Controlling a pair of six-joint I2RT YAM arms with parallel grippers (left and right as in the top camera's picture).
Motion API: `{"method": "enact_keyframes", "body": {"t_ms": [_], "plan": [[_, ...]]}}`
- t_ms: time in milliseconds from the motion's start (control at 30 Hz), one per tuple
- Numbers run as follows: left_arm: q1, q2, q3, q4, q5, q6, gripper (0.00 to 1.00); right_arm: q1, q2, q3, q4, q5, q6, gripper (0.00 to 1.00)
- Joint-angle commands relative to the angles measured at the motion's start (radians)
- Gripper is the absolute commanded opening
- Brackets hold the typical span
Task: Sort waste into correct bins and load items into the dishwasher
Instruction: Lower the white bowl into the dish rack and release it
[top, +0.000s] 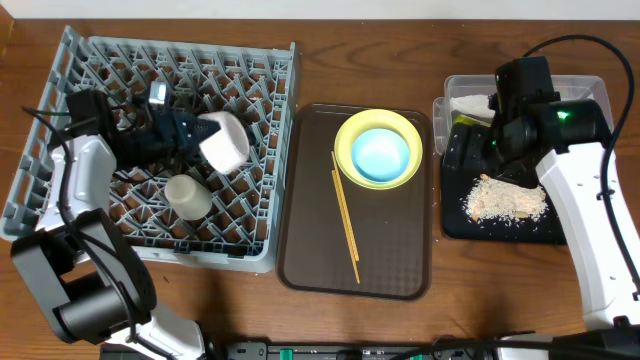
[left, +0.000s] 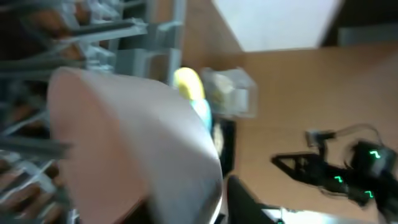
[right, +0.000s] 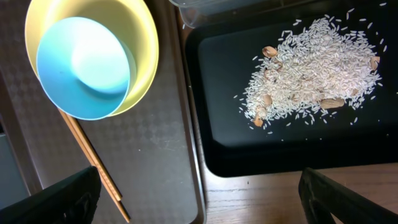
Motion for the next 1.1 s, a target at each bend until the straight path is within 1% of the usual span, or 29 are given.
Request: {"method": "enact_keyframes", "body": {"t_ms": [0,67,100,133,200,300,367,433,600,733,800,900,967,1067], "plan": [[0.018,0.016,0.018,-0.003,-0.142,0.002,0.40,-0.016,-0.021,0.018,-0.005,0.003,-0.006,0.99],[0.030,0.016,0.018,-0.003,-0.179,0.003,0.41,-0.016,-0.021,0.018,-0.008,0.003,-0.006,0.99],[0.035,0.016,0.018,-0.003,-0.183,0.003,0.46,-0.016,-0.021,0.018,-0.008,0.003,-0.006,0.99],[0.043,0.016,0.018,-0.003,-0.182,0.003,0.56,-0.016,-0.021,0.018,-0.008,0.003,-0.006,0.99],[0.056,0.016,0.019,-0.002,-0.182,0.003,0.59,-0.016,-0.021,0.018,-0.008,0.003,-0.006,0.99],[0.077,0.016,0.019,0.001,-0.182,0.002,0.79,-0.016,-0.021,0.018,-0.008,0.003,-0.006,0.99],[0.090,0.015,0.019,0.001,-0.181,0.002,0.86,-0.016,-0.021,0.018,-0.008,0.003,-0.006,0.99],[0.097,0.009,0.019,0.008,-0.178,0.002,0.88,-0.016,-0.021,0.018,-0.008,0.003,-0.006,0.99],[0.096,-0.037,0.021,0.045,-0.173,0.002,0.89,-0.016,-0.021,0.018,-0.008,0.003,-0.008,0.99],[0.085,-0.115,0.021,0.066,-0.175,0.002,0.89,-0.016,-0.021,0.018,-0.012,0.003,-0.014,0.99],[0.067,-0.166,0.021,0.067,-0.203,0.001,0.89,-0.016,-0.021,0.018,-0.013,0.003,-0.024,0.99],[0.004,-0.247,0.021,0.050,-0.348,-0.010,0.89,-0.016,-0.021,0.018,-0.017,0.034,-0.029,0.99],[-0.064,-0.299,0.021,0.046,-0.468,-0.019,0.90,-0.016,-0.021,0.018,-0.019,0.058,-0.029,0.99],[-0.191,-0.362,0.022,0.056,-0.648,-0.063,0.90,-0.017,-0.021,0.018,-0.031,0.111,-0.029,0.99]]}}
